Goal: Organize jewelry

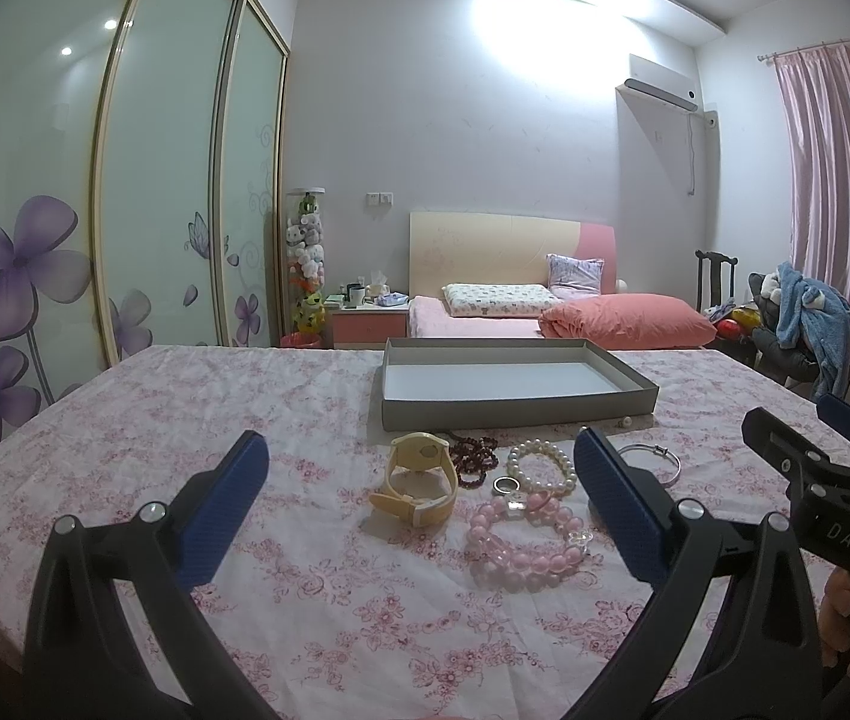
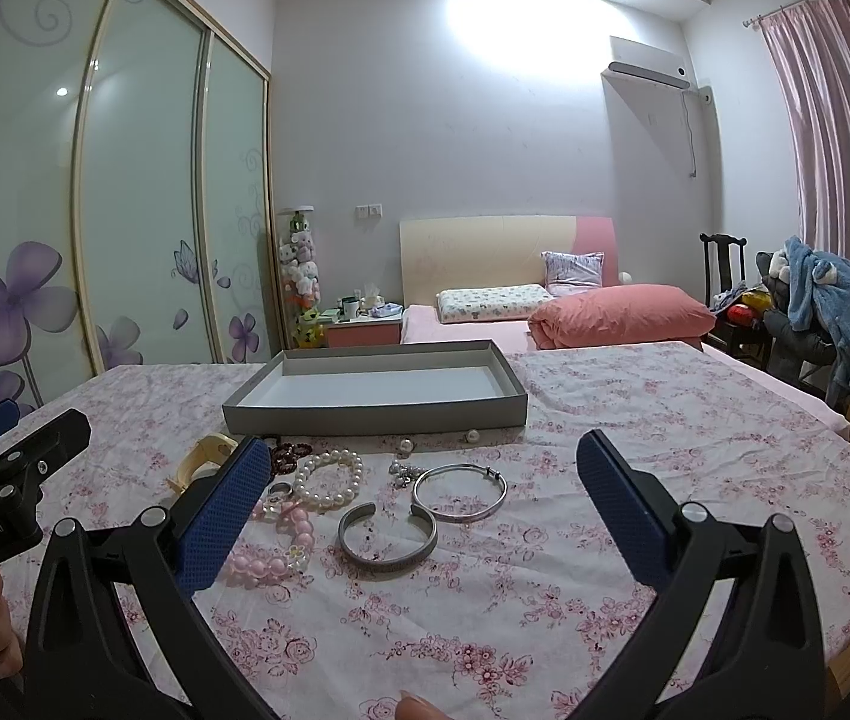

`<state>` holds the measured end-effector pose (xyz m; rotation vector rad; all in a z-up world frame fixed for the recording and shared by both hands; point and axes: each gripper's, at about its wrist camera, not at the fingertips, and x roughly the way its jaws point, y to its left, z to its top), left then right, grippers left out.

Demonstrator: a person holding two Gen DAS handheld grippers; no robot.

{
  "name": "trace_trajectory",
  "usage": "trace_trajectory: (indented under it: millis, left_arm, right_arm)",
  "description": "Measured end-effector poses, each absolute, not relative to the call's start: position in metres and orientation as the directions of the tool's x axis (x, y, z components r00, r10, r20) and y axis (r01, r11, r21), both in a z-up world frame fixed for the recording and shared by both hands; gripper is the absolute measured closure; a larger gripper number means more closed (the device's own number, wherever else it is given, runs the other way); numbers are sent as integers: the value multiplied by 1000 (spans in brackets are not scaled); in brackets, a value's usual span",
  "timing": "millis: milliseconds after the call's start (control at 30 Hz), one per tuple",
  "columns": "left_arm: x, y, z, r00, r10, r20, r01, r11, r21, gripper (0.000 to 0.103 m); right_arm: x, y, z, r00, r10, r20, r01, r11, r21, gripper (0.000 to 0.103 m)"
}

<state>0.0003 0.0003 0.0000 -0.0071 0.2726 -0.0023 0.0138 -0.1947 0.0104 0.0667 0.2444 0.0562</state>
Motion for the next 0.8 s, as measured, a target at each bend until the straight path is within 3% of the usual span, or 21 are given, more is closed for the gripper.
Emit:
trace_trajectory:
  millis: [233, 600, 800]
  left_arm:
    - [9, 4, -2, 951, 2, -309, -6, 1000, -12, 4]
    - [95, 18, -27, 807, -83, -585, 56, 996, -65, 4]
    - [145, 13, -50, 694, -66, -717, 58, 998, -36, 6]
  right_arm:
    - [16, -195, 8, 965, 66, -253, -48, 996, 74, 2]
    - [43, -200, -7, 924, 62, -377, -26, 995, 98, 2]
    - [61, -203, -9, 882, 74, -465, -18, 992, 124, 2]
